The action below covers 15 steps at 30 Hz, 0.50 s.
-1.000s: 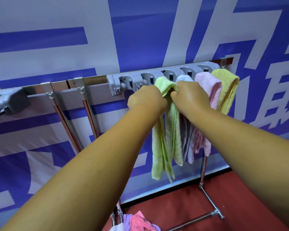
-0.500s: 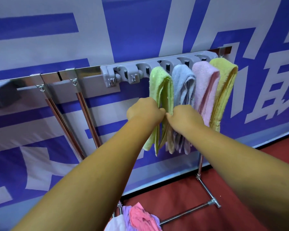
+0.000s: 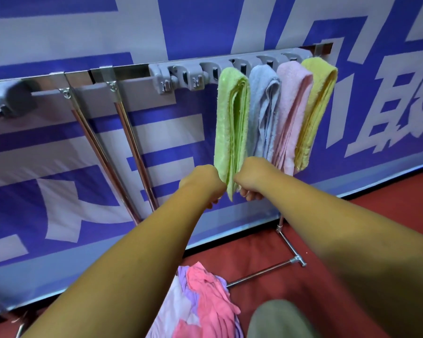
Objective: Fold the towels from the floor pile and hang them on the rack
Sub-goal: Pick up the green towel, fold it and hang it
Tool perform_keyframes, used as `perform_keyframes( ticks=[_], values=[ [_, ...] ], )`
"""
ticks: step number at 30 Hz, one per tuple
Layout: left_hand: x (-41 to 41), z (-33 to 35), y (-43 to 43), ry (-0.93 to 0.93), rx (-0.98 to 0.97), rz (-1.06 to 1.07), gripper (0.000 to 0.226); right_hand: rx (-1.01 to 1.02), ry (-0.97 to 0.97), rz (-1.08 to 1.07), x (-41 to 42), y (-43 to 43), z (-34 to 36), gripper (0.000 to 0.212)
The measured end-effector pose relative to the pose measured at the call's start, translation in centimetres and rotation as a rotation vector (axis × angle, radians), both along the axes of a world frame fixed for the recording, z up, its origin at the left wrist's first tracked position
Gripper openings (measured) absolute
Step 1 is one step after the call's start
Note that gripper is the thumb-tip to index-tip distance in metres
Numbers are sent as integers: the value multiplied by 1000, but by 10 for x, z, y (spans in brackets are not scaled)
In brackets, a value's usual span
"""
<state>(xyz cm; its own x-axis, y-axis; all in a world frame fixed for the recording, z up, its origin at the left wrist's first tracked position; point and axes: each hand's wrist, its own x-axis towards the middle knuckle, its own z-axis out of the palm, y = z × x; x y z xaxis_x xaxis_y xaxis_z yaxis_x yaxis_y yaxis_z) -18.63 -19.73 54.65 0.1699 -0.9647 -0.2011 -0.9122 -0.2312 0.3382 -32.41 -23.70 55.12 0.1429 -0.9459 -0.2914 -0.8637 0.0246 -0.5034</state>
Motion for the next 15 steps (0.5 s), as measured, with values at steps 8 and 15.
perform_keyframes(
  ticks=[8, 15],
  values=[
    [52, -48, 48, 212, 114, 66, 28, 34, -172, 55, 50, 30, -49, 24],
    [124, -140, 82, 383, 178, 300, 22, 120, -150, 180, 118, 48, -142, 28]
  ],
)
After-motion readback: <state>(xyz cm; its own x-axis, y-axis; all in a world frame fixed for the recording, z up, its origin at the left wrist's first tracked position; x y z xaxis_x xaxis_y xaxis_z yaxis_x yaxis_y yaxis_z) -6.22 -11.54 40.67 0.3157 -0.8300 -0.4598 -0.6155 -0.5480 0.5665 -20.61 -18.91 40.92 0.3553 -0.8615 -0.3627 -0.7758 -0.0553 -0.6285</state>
